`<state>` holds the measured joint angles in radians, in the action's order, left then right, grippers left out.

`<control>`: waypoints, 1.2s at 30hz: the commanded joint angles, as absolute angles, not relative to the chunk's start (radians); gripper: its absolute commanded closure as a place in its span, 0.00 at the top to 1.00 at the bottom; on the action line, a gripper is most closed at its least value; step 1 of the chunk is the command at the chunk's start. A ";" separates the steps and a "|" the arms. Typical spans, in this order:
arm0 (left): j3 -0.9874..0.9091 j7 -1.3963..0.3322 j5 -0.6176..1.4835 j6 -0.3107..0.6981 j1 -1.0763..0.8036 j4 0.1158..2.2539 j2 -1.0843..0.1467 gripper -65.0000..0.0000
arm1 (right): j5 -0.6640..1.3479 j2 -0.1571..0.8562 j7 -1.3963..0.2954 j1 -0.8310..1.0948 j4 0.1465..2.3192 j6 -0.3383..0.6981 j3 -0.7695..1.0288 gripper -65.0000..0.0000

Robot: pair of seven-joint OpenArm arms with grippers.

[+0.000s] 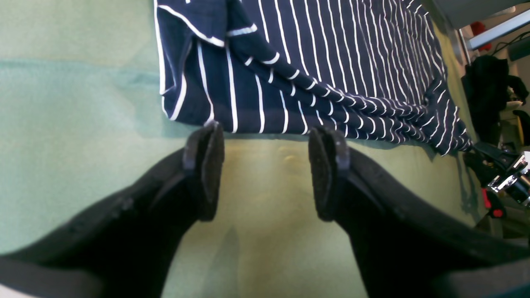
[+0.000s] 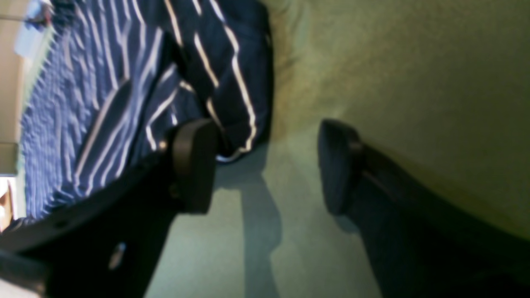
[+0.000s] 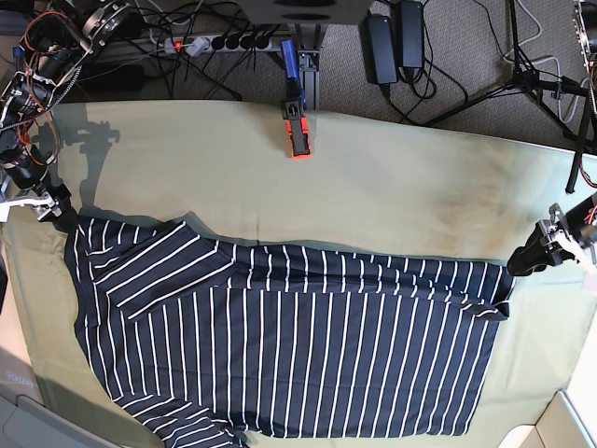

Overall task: Fold the T-shirt properly
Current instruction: 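Release the shirt and reposition both grippers at its edges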

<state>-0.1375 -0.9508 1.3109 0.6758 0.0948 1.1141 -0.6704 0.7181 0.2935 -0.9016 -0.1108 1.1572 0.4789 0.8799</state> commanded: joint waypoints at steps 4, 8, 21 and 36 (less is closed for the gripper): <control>-0.146 -0.939 1.339 0.698 0.113 1.132 -0.696 0.55 | 0.740 0.287 -0.887 -0.152 1.167 0.513 0.883 0.59; -0.146 -0.940 1.343 0.698 0.113 1.132 -0.696 0.55 | 0.736 0.257 -0.892 -0.195 1.165 0.513 0.881 0.59; -0.146 -0.939 1.343 0.698 0.113 1.132 -0.696 0.55 | 0.721 0.203 -0.893 -0.243 1.163 0.513 0.875 0.59; -0.146 -0.868 1.271 0.698 0.114 1.131 -0.695 0.55 | 0.632 0.194 -0.826 -0.241 1.148 0.513 0.875 0.00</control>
